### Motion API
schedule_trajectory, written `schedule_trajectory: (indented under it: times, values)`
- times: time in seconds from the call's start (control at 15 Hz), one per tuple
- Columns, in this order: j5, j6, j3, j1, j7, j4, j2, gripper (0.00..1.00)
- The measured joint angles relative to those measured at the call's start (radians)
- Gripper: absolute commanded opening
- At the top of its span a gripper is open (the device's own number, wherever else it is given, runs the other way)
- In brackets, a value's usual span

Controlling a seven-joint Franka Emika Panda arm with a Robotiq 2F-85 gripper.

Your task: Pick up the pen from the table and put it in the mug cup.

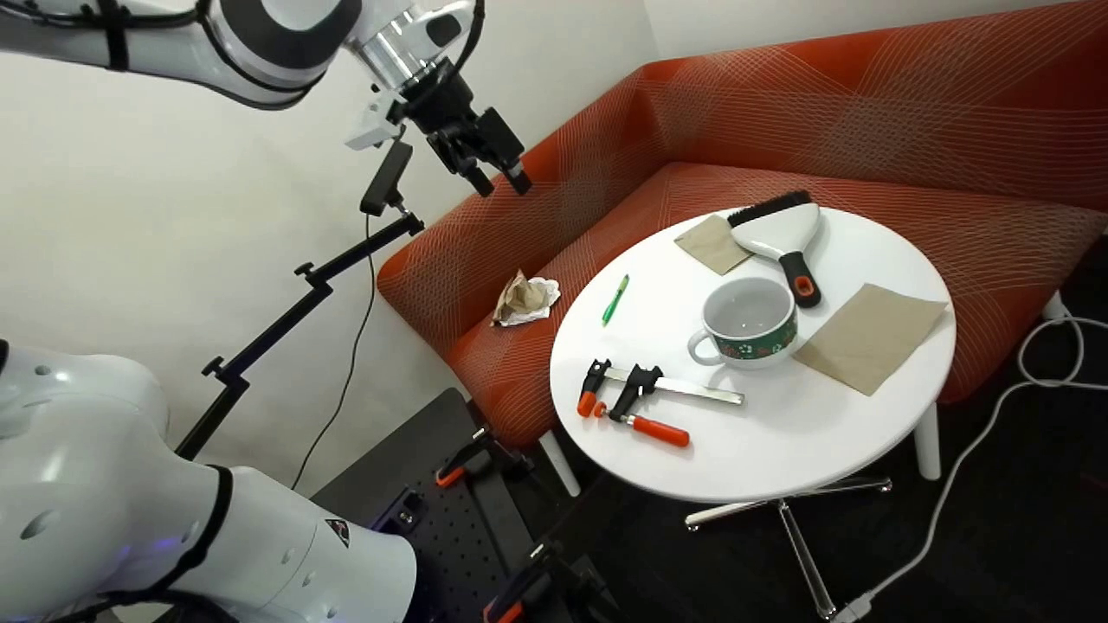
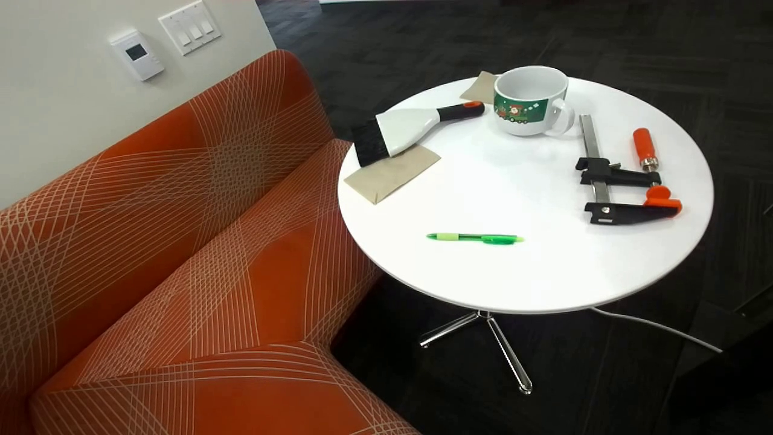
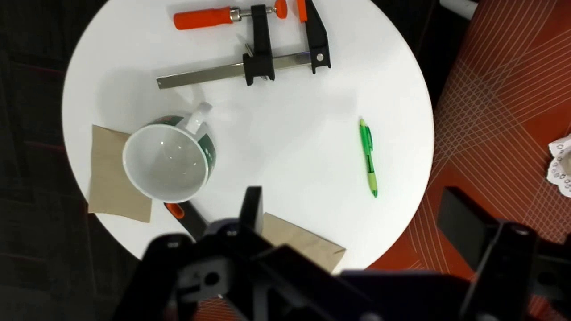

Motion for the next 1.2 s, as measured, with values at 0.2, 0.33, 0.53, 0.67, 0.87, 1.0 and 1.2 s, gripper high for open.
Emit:
schedule_trajectory:
  times: [0.2,0.33,0.53,0.67,0.87,1.0,1.2]
  values:
    - [0.000,0.004,0.000,0.004,0.001,0.001,0.016,1.00]
    - [0.000,0.004,-0.001,0.002,0.001,0.001,0.012,1.00]
    - [0.000,0.004,-0.001,0.002,0.001,0.001,0.012,1.00]
    - [-0.002,0.004,-0.001,0.003,0.001,0.000,0.015,1.00]
    - [-0.003,0.075,0.005,0.008,0.000,-0.001,0.055,1.00]
    - [-0.002,0.154,0.015,0.013,-0.004,0.000,0.114,1.00]
    - [-0.003,0.264,0.026,0.027,-0.012,0.008,0.226,1.00]
